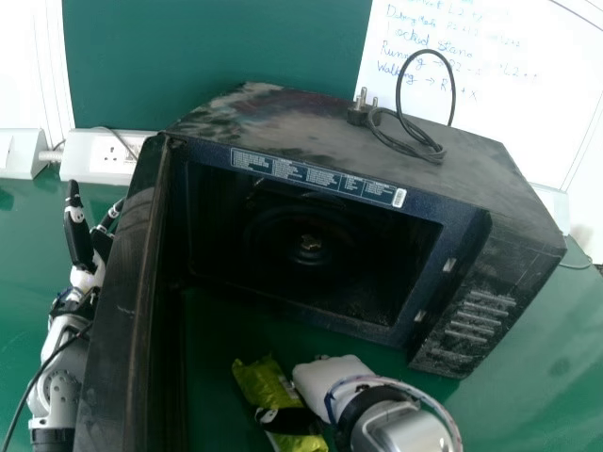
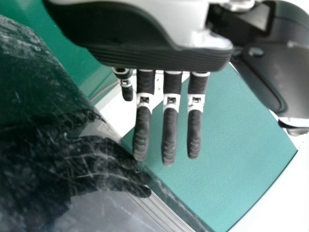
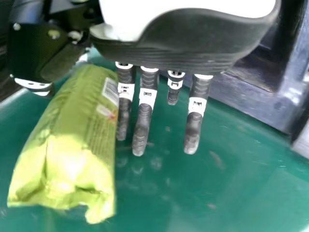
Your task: Put biscuit inside oven
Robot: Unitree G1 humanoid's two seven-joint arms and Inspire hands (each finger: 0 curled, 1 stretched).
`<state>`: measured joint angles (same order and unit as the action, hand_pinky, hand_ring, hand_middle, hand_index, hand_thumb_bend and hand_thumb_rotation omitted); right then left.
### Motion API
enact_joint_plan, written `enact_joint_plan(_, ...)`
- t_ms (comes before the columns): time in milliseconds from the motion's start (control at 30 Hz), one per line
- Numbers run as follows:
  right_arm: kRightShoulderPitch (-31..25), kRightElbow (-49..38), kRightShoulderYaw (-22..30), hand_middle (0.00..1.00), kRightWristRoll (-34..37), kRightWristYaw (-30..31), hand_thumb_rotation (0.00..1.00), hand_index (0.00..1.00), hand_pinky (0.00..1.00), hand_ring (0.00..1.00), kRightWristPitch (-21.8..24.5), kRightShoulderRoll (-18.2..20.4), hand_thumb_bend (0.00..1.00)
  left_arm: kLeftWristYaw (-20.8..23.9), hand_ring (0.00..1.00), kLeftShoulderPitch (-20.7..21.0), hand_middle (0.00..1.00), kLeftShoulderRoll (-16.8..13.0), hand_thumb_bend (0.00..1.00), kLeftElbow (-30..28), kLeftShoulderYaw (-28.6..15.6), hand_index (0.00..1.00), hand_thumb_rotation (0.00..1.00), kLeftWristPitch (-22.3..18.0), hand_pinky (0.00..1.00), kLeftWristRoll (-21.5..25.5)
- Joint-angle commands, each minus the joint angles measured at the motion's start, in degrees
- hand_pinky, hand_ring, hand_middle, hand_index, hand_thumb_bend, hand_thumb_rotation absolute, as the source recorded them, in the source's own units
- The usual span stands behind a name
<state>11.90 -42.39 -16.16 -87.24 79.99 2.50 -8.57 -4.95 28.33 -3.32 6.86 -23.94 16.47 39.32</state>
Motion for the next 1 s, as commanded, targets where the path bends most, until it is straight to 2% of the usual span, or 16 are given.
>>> enact_joint_plan(0,-2.4,-0.1,-1.4,0.48,-0.4,-2.8,0.01,0.66,0.34,0.39,-0.7,0.2,0.6,0.0,0.32,0.0,0.43,0.0,0.52,-0.8,0.5,0.49,0.09,0.1,0.25,0.0)
enact_joint_plan(100,-2.7,0.9,-1.3,0.47,-1.4,-4.6,0.0,0.69,0.15,0.21,-0.6,0.1,0.57,0.0,0.32,0.1,0.43,0.0,0.52,-0.6,0.4,0.49,0.08,0.1,0.24,0.1)
enact_joint_plan(200,-2.8,1.7,-1.5,0.47,-1.9,-4.7,0.0,0.66,0.1,0.17,-0.7,-0.1,0.57,0.2,0.32,0.1,0.43,0.1,0.52,-0.6,0.5,0.49,0.08,0.0,0.24,-0.1)
enact_joint_plan(533,-2.8,1.2,-1.7,0.47,-1.5,-4.9,0.0,0.67,0.08,0.14,-2.2,-1.8,0.57,0.3,0.32,0.1,0.43,0.4,0.52,-0.9,0.7,0.49,0.08,-0.1,0.24,-0.2)
enact_joint_plan(700,-2.9,0.7,-1.3,0.47,-1.6,-6.5,0.0,0.65,0.09,0.16,-2.4,-2.1,0.57,0.3,0.32,0.1,0.43,0.4,0.52,-1.0,0.7,0.49,0.08,-0.1,0.24,-0.2)
enact_joint_plan(800,-2.7,0.1,-0.9,0.47,-2.4,-7.6,0.0,0.67,0.07,0.13,-3.0,-2.7,0.57,-0.3,0.32,0.0,0.43,0.4,0.52,-0.9,0.7,0.49,0.08,-0.3,0.25,-0.1)
enact_joint_plan(833,-2.7,-0.2,-0.4,0.32,-2.2,-8.1,0.0,0.67,0.05,0.12,-3.0,-2.9,0.69,-0.4,0.32,0.0,0.43,0.3,0.52,-0.9,0.7,0.49,0.09,-0.4,0.25,-0.1)
enact_joint_plan(867,-2.6,-0.4,0.1,0.27,-2.0,-8.6,0.0,0.67,0.05,0.11,-3.1,-3.2,0.73,-0.6,0.32,0.0,0.43,0.3,0.52,-0.8,0.7,0.49,0.09,-0.5,0.25,-0.1)
enact_joint_plan(933,-2.4,-0.9,1.3,0.24,-1.3,-10.0,0.0,0.63,0.05,0.12,-3.3,-3.9,0.77,-0.7,0.32,0.0,0.43,0.2,0.52,-0.6,0.7,0.49,0.09,-0.5,0.25,-0.1)
enact_joint_plan(967,-2.2,-1.1,2.0,0.24,-1.0,-10.4,0.07,0.55,0.05,0.12,-3.3,-4.2,0.62,-0.8,0.32,0.0,0.43,0.1,0.52,-0.5,0.6,0.49,0.09,-0.5,0.25,-0.1)
